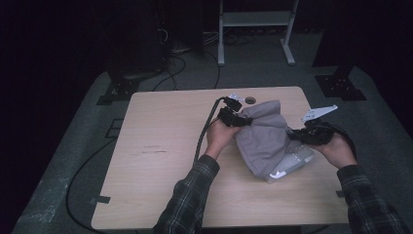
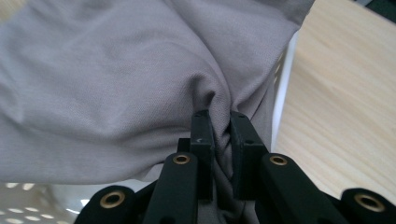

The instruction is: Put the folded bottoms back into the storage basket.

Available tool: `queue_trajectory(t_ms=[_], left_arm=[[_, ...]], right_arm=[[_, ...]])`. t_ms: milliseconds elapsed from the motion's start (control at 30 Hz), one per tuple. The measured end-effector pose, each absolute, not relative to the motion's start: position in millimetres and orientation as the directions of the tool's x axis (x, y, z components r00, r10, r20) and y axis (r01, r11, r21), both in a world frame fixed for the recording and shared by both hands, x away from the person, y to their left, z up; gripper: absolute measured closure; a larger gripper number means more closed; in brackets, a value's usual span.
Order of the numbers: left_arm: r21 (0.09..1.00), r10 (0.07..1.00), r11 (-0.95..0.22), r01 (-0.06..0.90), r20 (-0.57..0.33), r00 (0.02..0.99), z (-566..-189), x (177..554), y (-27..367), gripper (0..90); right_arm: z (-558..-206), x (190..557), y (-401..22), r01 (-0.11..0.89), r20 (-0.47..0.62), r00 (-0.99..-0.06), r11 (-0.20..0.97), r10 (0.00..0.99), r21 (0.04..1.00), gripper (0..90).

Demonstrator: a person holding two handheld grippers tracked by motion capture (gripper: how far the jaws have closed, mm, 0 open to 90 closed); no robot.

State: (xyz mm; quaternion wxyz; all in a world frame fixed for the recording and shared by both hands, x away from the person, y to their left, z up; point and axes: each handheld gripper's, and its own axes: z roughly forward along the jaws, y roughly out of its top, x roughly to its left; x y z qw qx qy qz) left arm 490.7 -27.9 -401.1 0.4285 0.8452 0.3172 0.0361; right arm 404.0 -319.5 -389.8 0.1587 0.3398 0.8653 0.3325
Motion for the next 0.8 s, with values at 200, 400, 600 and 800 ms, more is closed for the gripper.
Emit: queue_trajectory(t_ms=[200, 400, 600, 800], left_arm=[[0.720, 0.577, -0.462, 0.518, -0.201, 0.792, -408.5, 489.3, -37.6, 69.2], [0.723, 0.569, -0.465, 0.511, -0.197, 0.798, -410.1, 489.1, -41.4, 60.7], [0.734, 0.573, -0.468, 0.493, -0.172, 0.801, -404.9, 488.7, -37.4, 47.6], [0.748, 0.569, -0.463, 0.475, -0.159, 0.807, -399.5, 486.9, -32.3, 45.4]], right_arm=[[-403.4, 409.5, -325.5, 0.512, -0.029, -0.718, 0.555, 0.696, 0.656, 80.2], [-405.6, 408.4, -331.5, 0.508, -0.022, -0.721, 0.551, 0.692, 0.663, 75.9], [-404.3, 405.5, -336.0, 0.502, -0.013, -0.719, 0.533, 0.695, 0.681, 64.8], [-398.2, 402.3, -328.8, 0.489, 0.024, -0.741, 0.515, 0.671, 0.704, 62.2]])
